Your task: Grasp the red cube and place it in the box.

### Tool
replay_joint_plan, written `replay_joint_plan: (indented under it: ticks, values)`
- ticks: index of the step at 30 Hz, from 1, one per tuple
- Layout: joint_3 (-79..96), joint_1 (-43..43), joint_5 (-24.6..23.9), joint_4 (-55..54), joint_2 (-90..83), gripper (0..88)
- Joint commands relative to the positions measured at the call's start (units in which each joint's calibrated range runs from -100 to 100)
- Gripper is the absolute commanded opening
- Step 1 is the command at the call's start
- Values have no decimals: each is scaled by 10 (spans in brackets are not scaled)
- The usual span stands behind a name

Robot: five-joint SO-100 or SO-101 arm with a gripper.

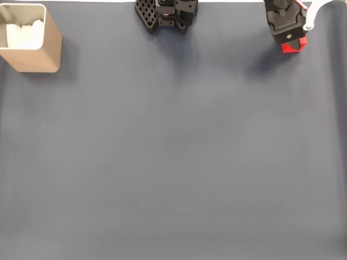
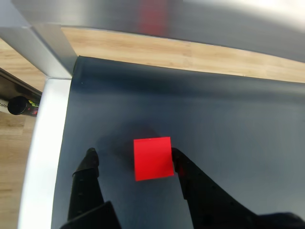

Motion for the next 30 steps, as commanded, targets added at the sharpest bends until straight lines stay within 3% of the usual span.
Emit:
replay_joint_plan:
  ticks: [1,7,17,30]
  values:
    - [-28,-6,-7,-9,-3,351]
    - [-28,-7,-5,-9,-6,315]
    - [-27,-3,8,6,-19,65]
    - [-25,-5,13,36,-32,28]
